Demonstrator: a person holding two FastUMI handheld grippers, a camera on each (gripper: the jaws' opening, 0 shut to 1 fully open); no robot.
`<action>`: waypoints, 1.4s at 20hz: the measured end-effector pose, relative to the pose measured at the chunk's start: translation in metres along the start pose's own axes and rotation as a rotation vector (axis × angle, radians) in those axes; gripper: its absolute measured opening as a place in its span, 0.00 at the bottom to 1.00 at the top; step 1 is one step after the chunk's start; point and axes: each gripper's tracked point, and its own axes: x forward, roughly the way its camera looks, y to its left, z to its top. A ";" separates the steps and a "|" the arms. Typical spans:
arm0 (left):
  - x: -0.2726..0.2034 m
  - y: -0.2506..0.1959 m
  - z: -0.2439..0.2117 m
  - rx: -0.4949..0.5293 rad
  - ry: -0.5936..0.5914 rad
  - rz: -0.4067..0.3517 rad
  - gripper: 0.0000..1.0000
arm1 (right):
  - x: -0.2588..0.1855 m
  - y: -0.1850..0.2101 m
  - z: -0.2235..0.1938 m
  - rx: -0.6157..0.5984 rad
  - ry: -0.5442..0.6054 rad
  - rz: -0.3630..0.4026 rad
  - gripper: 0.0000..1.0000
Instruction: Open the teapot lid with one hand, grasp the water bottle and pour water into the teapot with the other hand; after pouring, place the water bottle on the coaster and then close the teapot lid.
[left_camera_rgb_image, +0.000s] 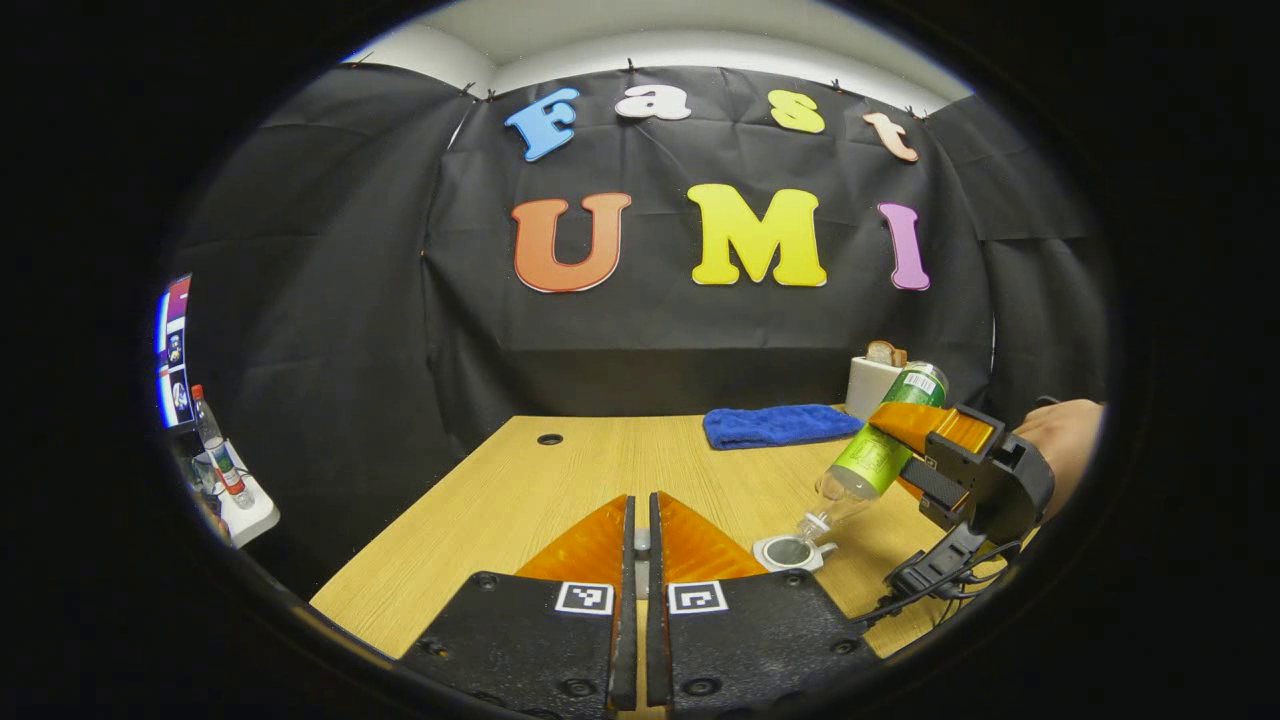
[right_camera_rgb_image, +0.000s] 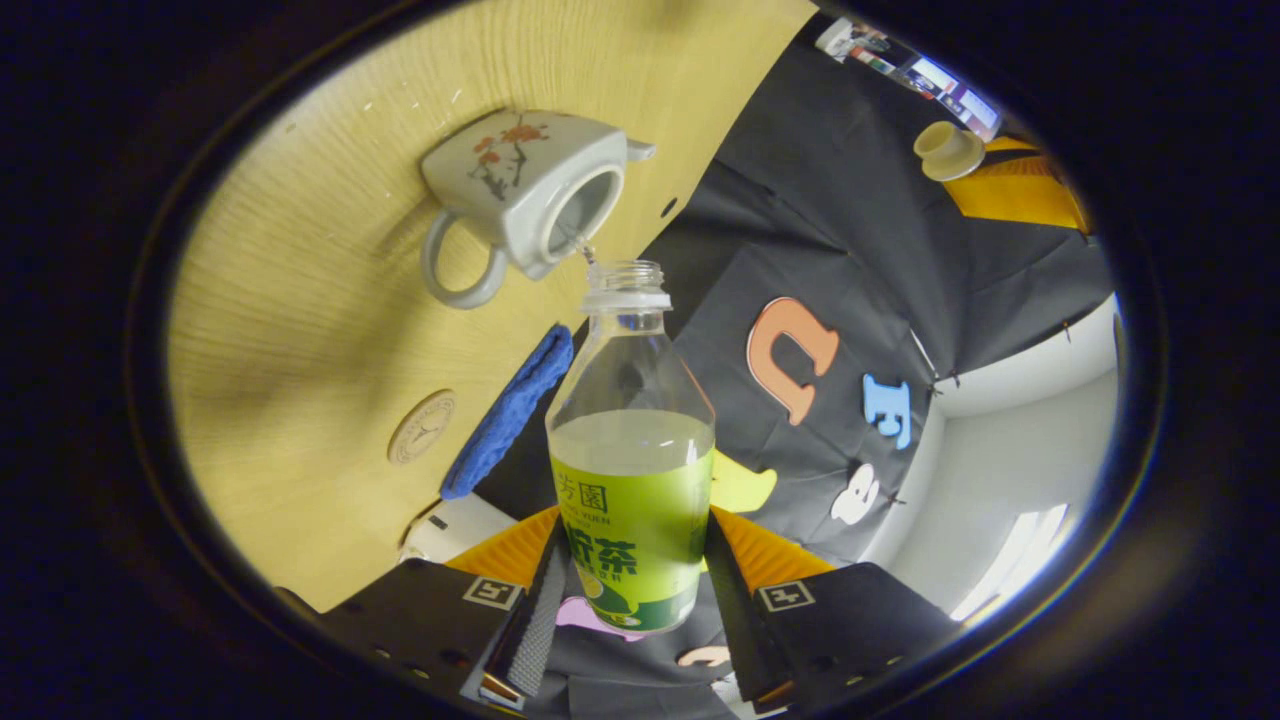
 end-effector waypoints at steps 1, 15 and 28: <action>0.001 0.002 -0.001 0.001 0.001 0.006 0.06 | 0.000 0.000 0.001 -0.006 -0.006 -0.002 0.71; -0.002 0.011 0.004 0.027 -0.007 0.051 0.06 | 0.001 0.023 0.004 0.241 -0.011 0.070 0.70; 0.001 -0.001 -0.002 0.002 0.019 0.048 0.06 | -0.022 0.066 -0.034 1.172 0.064 0.128 0.70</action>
